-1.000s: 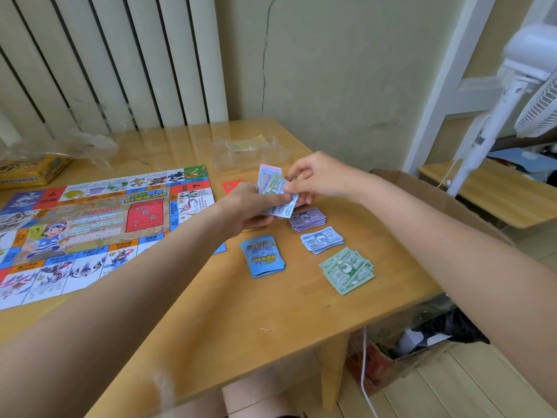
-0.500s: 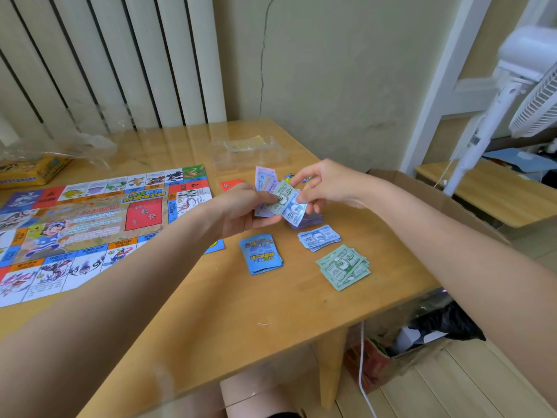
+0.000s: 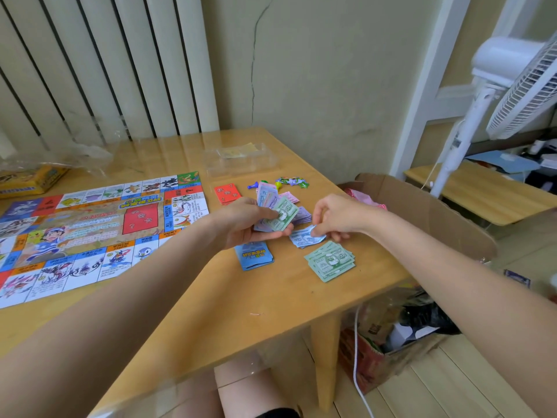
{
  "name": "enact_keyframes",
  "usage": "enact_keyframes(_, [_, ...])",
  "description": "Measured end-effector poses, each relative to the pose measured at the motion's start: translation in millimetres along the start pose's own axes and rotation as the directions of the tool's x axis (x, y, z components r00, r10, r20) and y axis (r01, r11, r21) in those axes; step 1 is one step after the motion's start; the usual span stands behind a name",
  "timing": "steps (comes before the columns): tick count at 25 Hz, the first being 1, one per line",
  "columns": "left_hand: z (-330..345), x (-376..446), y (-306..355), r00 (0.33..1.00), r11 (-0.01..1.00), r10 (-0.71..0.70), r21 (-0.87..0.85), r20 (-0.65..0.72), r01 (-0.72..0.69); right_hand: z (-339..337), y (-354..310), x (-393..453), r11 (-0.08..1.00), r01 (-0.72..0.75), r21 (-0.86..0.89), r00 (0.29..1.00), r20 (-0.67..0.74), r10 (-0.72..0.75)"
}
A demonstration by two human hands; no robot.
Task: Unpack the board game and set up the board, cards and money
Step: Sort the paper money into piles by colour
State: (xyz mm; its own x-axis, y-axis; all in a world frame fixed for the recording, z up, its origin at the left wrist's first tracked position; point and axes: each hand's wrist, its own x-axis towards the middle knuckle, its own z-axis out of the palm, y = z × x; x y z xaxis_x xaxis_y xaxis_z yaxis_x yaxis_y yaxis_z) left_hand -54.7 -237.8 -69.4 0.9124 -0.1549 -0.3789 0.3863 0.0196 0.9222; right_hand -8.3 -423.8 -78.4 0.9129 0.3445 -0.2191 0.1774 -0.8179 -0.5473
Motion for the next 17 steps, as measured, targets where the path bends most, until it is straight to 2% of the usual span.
enact_keyframes(2, [0.0, -1.5, 1.6, 1.0, 1.0, 0.011, 0.025, -0.001, -0.011, -3.1, -2.9, -0.3, 0.991, 0.01, -0.137, 0.999, -0.036, -0.015])
enact_keyframes(4, [0.6, -0.6, 2.4, 1.0, 0.999, 0.019, 0.046, -0.016, -0.018, -7.5, -9.2, 0.0, 0.984, 0.037, -0.177, 0.994, -0.099, -0.056])
enact_keyframes(5, [0.1, 0.5, 2.5, 0.999, 0.999, 0.022, 0.046, -0.034, -0.02, -9.8, -13.6, 0.8, 0.993, 0.06, -0.098, 0.988, -0.135, -0.073])
enact_keyframes(7, [-1.1, 2.8, 3.3, 0.997, 0.999, 0.032, 0.04, -0.07, -0.029, -14.1, -21.9, 4.3, 0.976, 0.123, 0.18, 0.982, -0.165, -0.093])
enact_keyframes(9, [-0.5, 4.1, 4.2, 0.997, 0.999, 0.042, 0.03, -0.069, -0.04, -14.4, -28.1, 5.9, 0.928, 0.148, 0.341, 0.987, -0.104, -0.119])
enact_keyframes(14, [-3.9, 4.6, 6.9, 0.998, 0.992, 0.046, -0.118, -0.041, -0.051, -11.4, -35.8, 9.2, 0.922, 0.158, 0.354, 0.987, -0.074, -0.141])
enact_keyframes(17, [-7.3, 2.3, 6.7, 0.998, 0.995, 0.055, -0.077, -0.033, -0.058, -17.9, -38.7, 5.7, 0.95, 0.135, 0.283, 0.991, -0.019, -0.135])
